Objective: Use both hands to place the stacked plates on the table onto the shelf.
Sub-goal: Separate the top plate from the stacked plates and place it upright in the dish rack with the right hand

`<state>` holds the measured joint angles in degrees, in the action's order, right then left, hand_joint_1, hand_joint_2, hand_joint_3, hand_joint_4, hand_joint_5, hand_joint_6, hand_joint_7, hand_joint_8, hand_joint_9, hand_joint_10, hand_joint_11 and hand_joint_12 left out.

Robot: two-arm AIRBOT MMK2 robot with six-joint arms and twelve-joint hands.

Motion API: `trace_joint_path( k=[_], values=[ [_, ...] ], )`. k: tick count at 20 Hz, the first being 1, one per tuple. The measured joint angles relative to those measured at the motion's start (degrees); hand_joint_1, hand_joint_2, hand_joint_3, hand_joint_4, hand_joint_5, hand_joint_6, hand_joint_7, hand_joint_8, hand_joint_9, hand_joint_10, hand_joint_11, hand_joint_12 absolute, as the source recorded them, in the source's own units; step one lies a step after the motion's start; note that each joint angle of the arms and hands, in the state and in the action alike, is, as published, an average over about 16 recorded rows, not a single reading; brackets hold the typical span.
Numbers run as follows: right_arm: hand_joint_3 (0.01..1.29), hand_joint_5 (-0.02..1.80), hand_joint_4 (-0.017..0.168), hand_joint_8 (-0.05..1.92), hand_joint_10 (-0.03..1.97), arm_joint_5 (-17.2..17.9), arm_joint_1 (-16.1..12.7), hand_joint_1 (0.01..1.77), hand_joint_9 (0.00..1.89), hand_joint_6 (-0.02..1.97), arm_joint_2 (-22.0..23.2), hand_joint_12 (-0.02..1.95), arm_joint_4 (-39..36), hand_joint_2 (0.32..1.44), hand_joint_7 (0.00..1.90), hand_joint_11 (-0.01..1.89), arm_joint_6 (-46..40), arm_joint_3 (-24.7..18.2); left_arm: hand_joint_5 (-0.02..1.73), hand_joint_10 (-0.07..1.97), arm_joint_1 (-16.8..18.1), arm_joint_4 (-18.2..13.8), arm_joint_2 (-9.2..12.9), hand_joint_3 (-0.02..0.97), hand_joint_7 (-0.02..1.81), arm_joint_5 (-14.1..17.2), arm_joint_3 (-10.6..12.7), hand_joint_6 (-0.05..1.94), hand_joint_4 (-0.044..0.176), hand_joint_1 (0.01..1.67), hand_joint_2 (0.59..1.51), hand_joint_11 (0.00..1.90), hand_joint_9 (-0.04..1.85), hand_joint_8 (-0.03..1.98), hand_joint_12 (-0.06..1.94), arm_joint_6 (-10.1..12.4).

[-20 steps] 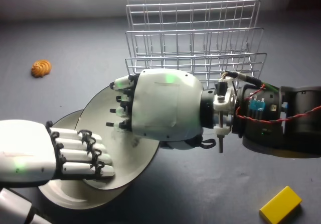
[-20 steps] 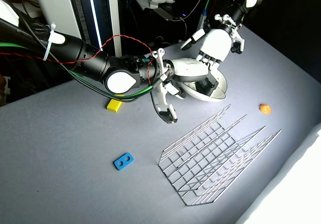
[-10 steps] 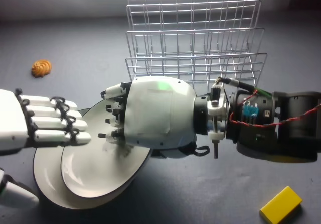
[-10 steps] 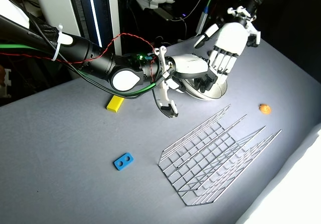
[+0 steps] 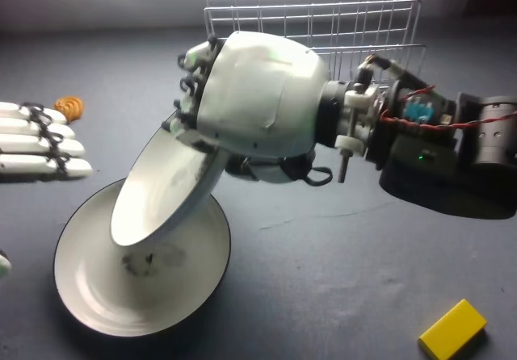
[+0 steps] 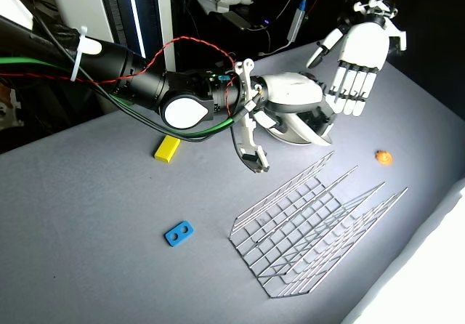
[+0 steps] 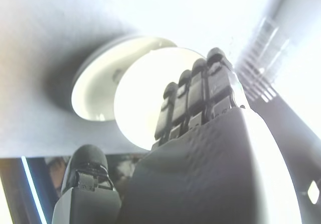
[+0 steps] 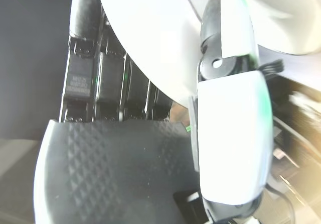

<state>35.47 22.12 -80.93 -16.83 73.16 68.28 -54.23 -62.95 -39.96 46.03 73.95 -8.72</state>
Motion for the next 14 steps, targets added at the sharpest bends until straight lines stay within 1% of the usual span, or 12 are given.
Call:
trace_joint_path(
  k=[8,14],
  values=[
    [0.01,0.98,0.031,0.95,0.72,2.0,-2.6,1.17,0.98,0.93,2.1,1.32,5.0,0.96,1.03,0.70,3.1,-2.5,0.02,0.01,0.2,-0.2,0.7,0.020,0.02,0.3,4.2,0.01,0.006,0.02,1.140,0.01,0.02,0.01,0.01,0.0],
    [0.01,0.99,0.029,0.95,0.72,2.9,-4.7,1.17,0.97,0.95,4.7,1.31,7.6,0.97,1.03,0.70,3.8,-5.4,0.02,0.01,0.2,-0.3,1.0,0.019,0.02,1.0,6.0,0.01,0.007,0.02,1.133,0.01,0.02,0.01,0.01,0.0]
  ],
)
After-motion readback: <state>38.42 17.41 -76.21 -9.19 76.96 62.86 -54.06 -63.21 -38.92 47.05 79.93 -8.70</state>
